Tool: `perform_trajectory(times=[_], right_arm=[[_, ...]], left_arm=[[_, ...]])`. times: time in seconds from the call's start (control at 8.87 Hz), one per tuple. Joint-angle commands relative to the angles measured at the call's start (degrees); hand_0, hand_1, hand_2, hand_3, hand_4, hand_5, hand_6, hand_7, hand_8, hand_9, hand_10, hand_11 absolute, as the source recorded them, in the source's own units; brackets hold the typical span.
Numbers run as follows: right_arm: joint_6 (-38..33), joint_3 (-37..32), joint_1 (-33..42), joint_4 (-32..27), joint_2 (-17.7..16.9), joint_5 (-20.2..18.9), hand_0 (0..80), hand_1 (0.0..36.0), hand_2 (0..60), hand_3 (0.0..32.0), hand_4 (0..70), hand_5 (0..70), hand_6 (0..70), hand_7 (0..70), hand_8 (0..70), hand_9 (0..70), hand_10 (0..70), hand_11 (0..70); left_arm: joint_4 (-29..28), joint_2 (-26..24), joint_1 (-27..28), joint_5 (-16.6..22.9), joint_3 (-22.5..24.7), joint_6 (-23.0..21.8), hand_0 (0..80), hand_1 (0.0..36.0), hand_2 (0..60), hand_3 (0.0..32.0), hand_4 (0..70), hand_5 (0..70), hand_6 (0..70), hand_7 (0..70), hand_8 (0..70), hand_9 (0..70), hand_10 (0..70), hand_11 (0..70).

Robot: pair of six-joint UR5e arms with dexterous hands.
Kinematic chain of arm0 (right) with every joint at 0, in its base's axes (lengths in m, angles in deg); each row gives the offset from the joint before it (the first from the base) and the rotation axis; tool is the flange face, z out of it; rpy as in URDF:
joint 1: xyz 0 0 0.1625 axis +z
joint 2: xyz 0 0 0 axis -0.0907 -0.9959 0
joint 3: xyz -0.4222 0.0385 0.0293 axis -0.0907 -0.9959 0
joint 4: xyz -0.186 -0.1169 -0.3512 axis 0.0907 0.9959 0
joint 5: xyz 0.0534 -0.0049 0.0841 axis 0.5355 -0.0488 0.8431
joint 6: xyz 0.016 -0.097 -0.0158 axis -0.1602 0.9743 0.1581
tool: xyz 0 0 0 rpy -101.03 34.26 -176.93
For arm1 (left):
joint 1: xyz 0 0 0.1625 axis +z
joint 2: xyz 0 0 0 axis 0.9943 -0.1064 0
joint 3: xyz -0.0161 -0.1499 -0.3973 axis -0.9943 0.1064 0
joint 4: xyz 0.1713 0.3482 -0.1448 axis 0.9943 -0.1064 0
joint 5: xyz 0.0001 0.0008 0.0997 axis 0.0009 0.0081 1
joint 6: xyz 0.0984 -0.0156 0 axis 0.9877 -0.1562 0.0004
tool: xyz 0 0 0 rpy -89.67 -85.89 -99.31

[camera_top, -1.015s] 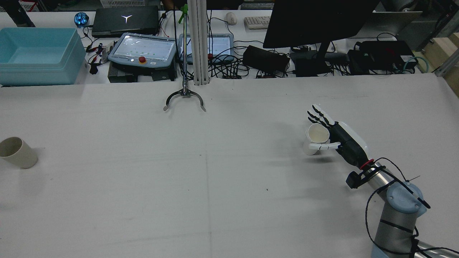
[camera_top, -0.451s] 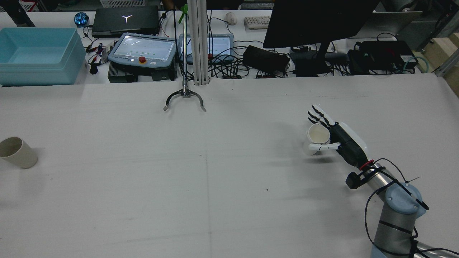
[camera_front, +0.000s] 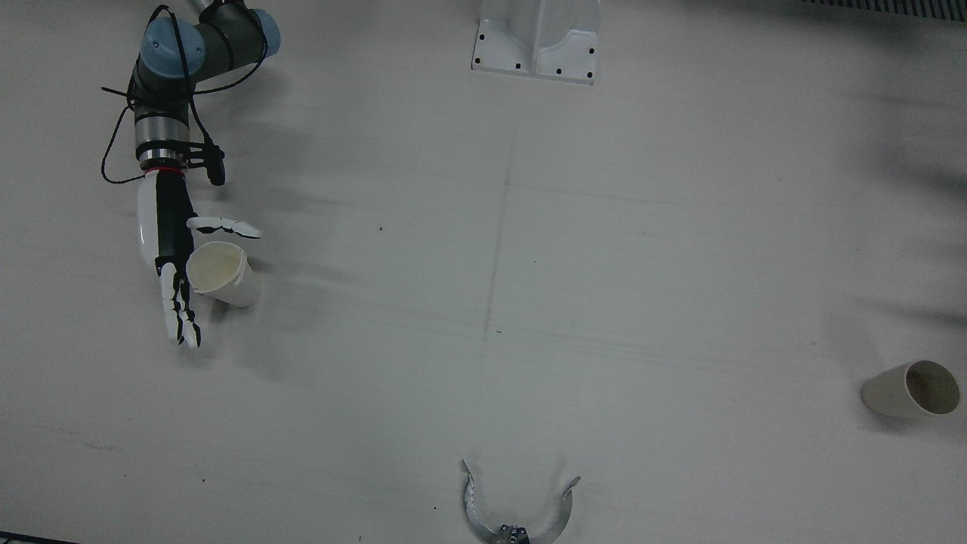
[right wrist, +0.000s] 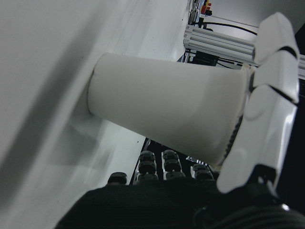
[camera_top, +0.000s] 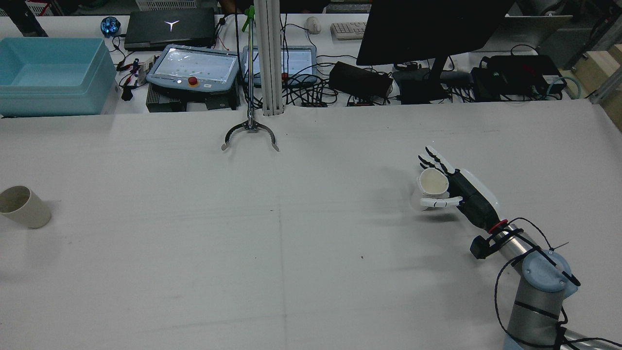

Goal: Pour water
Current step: 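Close the right hand's fingers around the white paper cup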

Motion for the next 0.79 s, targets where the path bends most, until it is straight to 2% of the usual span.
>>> perform_trajectory(times=[0.0, 0.11, 0.23, 0.34, 0.45, 0.56, 0.68], right_arm=[[-0.35, -0.23, -0.04, -0.10, 0.10, 0.07, 50.5, 19.4, 13.0, 6.0, 0.0, 8.6, 12.0, 8.7, 10.6, 8.7, 0.0, 0.0], [-0.53, 0.03, -0.04, -0.10, 0.18, 0.07, 51.1, 19.8, 13.1, 5.4, 0.0, 9.0, 13.4, 11.2, 11.8, 10.3, 0.0, 0.0], [-0.53, 0.38, -0.04, -0.10, 0.45, 0.07, 52.5, 21.2, 14.4, 2.4, 0.0, 10.3, 17.5, 13.8, 13.6, 12.4, 0.0, 0.0], [-0.53, 0.47, 0.22, -0.10, 0.62, 0.07, 58.3, 26.8, 20.0, 2.4, 0.0, 14.0, 30.6, 20.6, 16.0, 12.8, 0.0, 0.0], [-0.53, 0.47, 0.31, -0.10, 0.63, 0.16, 65.5, 31.1, 23.2, 0.2, 0.0, 17.2, 44.0, 28.9, 18.5, 14.5, 0.0, 0.0], [-0.62, 0.65, 0.40, -0.10, 0.71, 0.16, 75.1, 33.9, 27.4, 0.0, 0.0, 18.9, 51.1, 31.9, 20.1, 15.4, 0.0, 0.0], [-0.62, 1.08, 0.49, -0.10, 0.63, 0.16, 68.6, 32.3, 29.3, 0.0, 0.0, 19.2, 56.7, 36.1, 22.2, 17.7, 0.0, 0.0]], left_arm=[[-0.01, 0.04, -0.12, 0.00, 0.11, -0.03, 80.0, 31.5, 0.0, 0.0, 31.1, 0.0, 8.4, 6.6, 0.7, 0.0, 6.4, 13.8], [-0.01, 0.04, -0.12, 0.00, 0.02, -0.03, 80.0, 31.6, 0.0, 0.0, 31.1, 0.0, 8.4, 6.6, 0.6, 0.0, 6.4, 13.8], [-0.01, 0.04, -0.21, 0.00, -0.06, -0.03, 80.0, 31.6, 0.0, 0.0, 31.0, 0.0, 8.4, 6.5, 0.7, 0.0, 6.4, 13.9], [-0.01, 0.12, -0.21, 0.00, -0.07, -0.03, 80.0, 31.7, 0.0, 0.0, 31.0, 0.0, 8.5, 6.6, 0.7, 0.0, 6.5, 13.9], [-0.01, 0.12, -0.12, 0.00, -0.07, -0.03, 80.0, 31.5, 0.0, 0.0, 30.9, 0.0, 8.3, 6.5, 0.7, 0.0, 6.4, 13.8], [-0.01, 0.12, -0.12, 0.00, -0.15, -0.03, 80.0, 31.7, 0.0, 0.0, 30.8, 0.0, 8.3, 6.5, 0.6, 0.0, 6.4, 13.8], [-0.01, 0.12, -0.21, 0.00, -0.24, -0.03, 80.0, 31.6, 0.0, 0.0, 30.8, 0.0, 8.3, 6.4, 0.7, 0.0, 6.4, 13.8]])
